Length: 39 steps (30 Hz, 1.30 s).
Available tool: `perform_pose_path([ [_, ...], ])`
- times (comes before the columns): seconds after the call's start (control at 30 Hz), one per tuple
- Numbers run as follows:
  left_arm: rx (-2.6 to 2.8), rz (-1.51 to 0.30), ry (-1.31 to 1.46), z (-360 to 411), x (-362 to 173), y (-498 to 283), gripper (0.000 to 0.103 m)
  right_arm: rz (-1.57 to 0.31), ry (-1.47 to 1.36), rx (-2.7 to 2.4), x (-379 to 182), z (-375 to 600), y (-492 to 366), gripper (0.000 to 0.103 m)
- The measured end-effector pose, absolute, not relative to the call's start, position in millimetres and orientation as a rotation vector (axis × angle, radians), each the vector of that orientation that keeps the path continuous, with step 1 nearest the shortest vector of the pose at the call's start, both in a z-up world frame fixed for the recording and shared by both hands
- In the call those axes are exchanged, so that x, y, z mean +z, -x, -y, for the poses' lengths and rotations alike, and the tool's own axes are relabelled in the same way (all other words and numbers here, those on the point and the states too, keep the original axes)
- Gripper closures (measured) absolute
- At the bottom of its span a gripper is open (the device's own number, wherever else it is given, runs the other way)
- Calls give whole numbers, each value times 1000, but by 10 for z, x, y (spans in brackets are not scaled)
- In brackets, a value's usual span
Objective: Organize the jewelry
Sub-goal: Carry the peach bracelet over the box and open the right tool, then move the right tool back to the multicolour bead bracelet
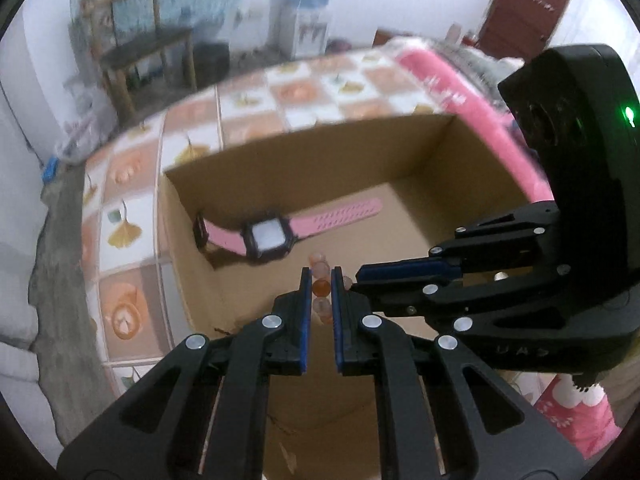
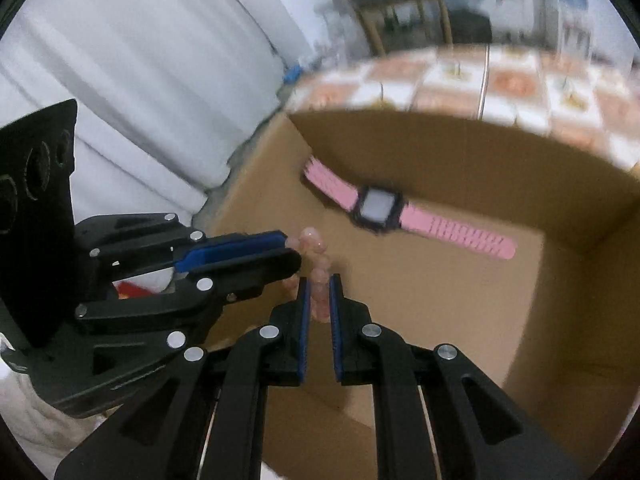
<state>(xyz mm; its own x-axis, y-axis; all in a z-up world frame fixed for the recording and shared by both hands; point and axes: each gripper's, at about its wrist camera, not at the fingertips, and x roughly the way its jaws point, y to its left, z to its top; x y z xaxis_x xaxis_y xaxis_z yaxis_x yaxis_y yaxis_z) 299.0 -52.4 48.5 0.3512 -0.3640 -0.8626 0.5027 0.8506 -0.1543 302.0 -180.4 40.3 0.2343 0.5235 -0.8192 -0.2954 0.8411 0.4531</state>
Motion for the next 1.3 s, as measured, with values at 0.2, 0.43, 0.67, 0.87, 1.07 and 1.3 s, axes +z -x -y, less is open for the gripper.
perform_pose_path([
  [0.2, -534, -1132, -209, 592, 307, -3079, 94, -1322, -218, 559, 165, 1765, -3203, 93],
  [0.43, -479, -1116, -238, 588, 343, -3055, 82, -1347, -215, 540, 75, 1723, -3256, 82],
  [0.67, -457, -980, -180, 370, 660, -2866, 64, -1186, -185, 506, 532, 1897, -2852, 72],
  [0.87, -542, -751, -72, 0, 1149, -2083, 54, -947, -297, 559, 1062, 2321, -2056, 60],
  [1.07, -661, -735, 17, -95, 937, -1331, 54, -901, -517, 553, 683, 2667, -1323, 58],
  [1.3, -711, -934, 35, 299, 103, -1022, 55, -1026, -729, 385, -169, 2794, -911, 63],
])
